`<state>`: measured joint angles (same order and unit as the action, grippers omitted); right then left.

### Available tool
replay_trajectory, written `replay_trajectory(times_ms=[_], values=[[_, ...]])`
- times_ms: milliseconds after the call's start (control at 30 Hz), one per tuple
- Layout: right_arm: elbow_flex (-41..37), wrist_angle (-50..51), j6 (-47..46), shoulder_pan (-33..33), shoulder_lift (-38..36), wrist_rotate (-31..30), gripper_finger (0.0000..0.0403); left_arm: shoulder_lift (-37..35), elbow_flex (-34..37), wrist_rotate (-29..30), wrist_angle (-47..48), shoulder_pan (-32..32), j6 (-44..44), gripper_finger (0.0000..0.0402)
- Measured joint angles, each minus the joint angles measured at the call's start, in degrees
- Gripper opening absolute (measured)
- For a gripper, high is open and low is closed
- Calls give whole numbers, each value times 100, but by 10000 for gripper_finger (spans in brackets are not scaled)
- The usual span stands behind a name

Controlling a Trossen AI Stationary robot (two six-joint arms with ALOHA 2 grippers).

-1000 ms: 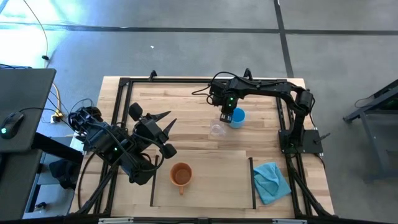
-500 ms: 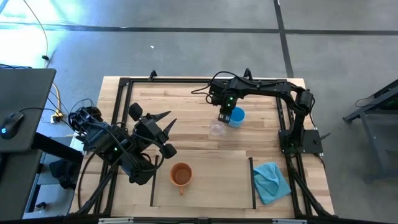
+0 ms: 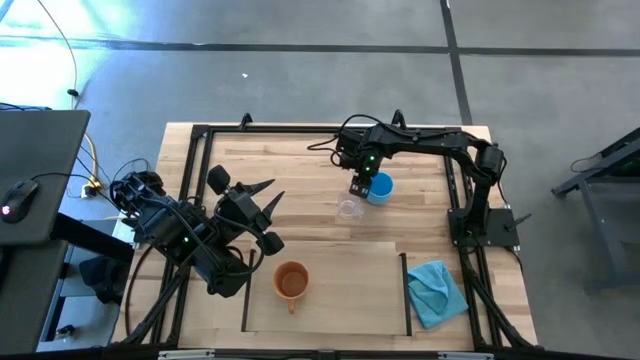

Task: Stack small to large cups/mugs on shelf
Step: Put the blue mug on the shelf

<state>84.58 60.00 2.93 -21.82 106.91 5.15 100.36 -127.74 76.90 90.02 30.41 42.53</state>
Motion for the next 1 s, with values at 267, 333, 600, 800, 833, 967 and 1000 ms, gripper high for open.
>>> replay_trajectory(times_ms=[267,333,600,800,833,967,1000], values=[[58,-63,-272,-102,-6,-38,189,0,0,-2,0,-2,-16,124],[87,-39,-313,-132,-7,-39,189,0,0,-2,0,0,-16,124],[92,156,-434,-183,-7,-176,189,0,0,-85,0,0,-29,124],[94,471,-475,-208,-7,-199,189,0,0,-98,0,0,-28,124],[94,470,-535,-207,-7,-198,189,0,0,-98,0,-1,-29,124],[96,454,-574,-205,-36,-210,189,0,0,-96,0,0,-29,124],[96,454,-591,-205,-49,-212,189,0,0,-96,0,0,-29,124]])
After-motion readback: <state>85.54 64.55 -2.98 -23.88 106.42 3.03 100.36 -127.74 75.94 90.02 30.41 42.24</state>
